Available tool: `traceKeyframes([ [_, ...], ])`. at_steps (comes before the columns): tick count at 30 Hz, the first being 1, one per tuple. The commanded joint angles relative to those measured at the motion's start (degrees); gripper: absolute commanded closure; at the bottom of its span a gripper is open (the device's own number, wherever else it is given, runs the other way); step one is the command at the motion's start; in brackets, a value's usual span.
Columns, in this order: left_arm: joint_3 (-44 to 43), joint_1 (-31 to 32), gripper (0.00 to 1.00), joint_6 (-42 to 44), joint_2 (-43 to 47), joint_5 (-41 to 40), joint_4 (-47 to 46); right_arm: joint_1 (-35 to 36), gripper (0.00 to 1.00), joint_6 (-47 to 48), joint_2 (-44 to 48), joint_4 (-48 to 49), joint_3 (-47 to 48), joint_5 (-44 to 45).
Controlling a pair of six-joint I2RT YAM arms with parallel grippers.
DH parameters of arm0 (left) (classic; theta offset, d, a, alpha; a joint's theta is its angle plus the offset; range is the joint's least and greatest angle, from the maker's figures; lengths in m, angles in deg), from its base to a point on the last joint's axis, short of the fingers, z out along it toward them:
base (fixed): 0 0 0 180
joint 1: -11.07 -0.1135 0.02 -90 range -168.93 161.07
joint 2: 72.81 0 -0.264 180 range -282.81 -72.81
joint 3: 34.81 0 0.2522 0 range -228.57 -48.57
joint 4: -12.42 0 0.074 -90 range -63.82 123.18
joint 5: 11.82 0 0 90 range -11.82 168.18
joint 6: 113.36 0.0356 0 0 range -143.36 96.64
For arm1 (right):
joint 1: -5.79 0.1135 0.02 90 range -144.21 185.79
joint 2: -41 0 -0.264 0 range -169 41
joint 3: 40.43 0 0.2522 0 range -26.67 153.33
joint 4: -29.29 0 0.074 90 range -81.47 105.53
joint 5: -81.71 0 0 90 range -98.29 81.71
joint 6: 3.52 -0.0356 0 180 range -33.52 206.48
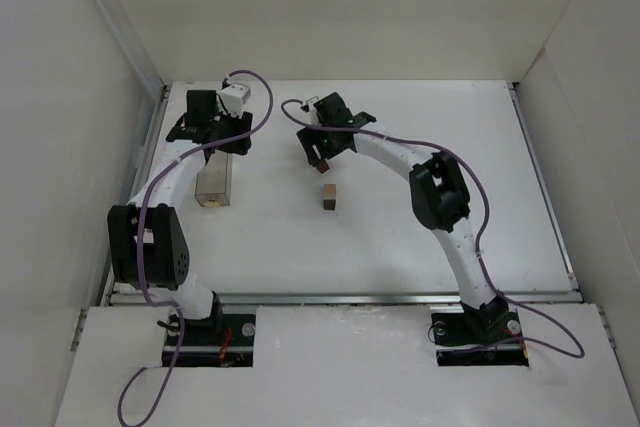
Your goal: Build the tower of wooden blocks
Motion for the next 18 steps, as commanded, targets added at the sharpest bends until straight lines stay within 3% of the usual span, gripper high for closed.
traceKeyframes([
  [1, 0.49, 0.10, 0.54, -1.89, 2.83, 0.93, -1.73, 0.64, 0.24, 0.02, -0.88, -1.72, 2.57, 1.99],
  [6, 0.49, 0.10, 0.54, -1.27, 2.83, 0.93, -1.73, 0.64, 0.36, 0.64, -0.36, -0.48, 1.51, 1.99],
  [15, 0.49, 0.10, 0.54, -0.75, 2.83, 0.93, -2.26, 1.17, 0.44, 1.70, -0.36, -1.81, 1.60, 0.07],
  [18, 0.49, 0.10, 0.54, -0.22, 2.83, 0.93, -2.26, 1.17, 0.53, 2.22, -0.36, -1.81, 1.60, 0.06],
])
